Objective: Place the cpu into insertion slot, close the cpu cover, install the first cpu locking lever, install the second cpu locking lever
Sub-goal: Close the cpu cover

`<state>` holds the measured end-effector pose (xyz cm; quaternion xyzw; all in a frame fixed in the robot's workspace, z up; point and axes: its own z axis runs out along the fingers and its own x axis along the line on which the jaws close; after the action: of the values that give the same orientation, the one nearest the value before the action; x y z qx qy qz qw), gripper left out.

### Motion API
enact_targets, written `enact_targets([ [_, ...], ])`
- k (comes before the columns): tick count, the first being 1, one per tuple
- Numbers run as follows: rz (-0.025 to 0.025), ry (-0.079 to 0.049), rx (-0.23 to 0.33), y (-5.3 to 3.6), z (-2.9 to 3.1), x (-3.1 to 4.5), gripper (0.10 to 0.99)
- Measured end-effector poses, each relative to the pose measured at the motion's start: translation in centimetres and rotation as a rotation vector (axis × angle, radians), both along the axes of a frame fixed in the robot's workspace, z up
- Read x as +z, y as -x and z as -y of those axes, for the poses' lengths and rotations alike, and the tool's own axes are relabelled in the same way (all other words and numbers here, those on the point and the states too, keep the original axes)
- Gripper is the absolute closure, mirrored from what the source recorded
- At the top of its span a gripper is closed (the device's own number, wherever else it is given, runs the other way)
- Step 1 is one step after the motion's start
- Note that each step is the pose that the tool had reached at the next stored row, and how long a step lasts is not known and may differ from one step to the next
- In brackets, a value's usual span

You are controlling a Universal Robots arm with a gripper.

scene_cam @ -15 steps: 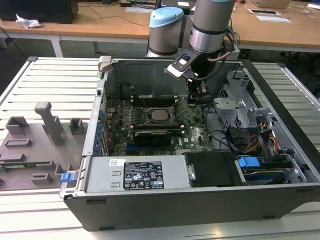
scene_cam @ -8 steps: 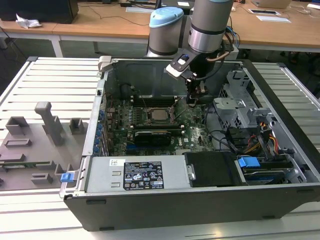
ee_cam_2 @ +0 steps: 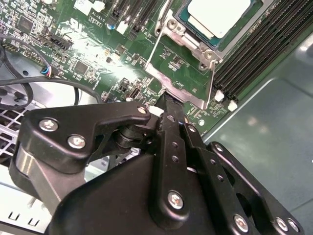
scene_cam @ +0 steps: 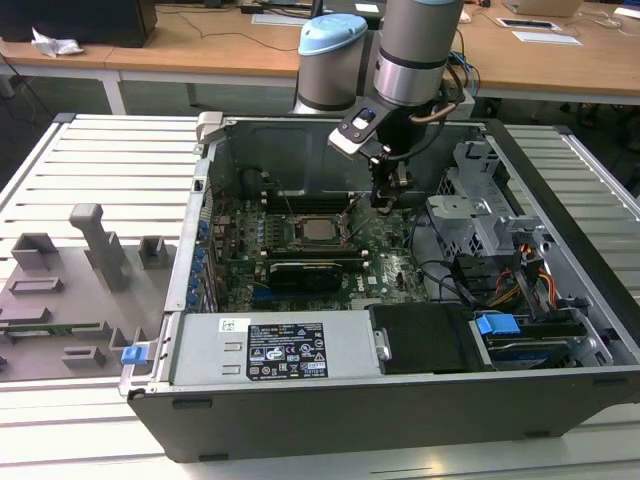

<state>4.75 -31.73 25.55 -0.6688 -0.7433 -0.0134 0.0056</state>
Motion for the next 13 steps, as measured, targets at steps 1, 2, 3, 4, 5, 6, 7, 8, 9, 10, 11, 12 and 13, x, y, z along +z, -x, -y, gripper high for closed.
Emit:
enact_targets([
  [1,-0.0001,0.000,0.000,0.03,0.00,0.00,0.980],
  [2,0.0000,0.000,0.000,0.05,0.00,0.00,0.980],
  [3,0.0000,0.000,0.000,0.07,0.00,0.00,0.980],
  [4,0.0000,0.000,0.000,0.10,0.00,0.00,0.980],
  [5,0.0000,0.000,0.000,0.11,0.00,0.00,0.980],
  [6,0.0000,0.000,0.000,0.30,0.00,0.00,0.980],
  [7,0.0000,0.000,0.000,0.50,0.00,0.00,0.980],
  [8,-0.0001,0.000,0.000,0.51,0.00,0.00,0.980],
  [9,0.0000,0.000,0.000,0.52,0.00,0.00,0.980],
  [10,-0.0001,0.000,0.000,0.56,0.00,0.00,0.980],
  [11,0.0000,0.000,0.000,0.60,0.00,0.00,0.980],
  [12,0.0000,0.000,0.000,0.64,0.00,0.00,0.980],
  [13,0.0000,0.000,0.000,0.67,0.00,0.00,0.980],
])
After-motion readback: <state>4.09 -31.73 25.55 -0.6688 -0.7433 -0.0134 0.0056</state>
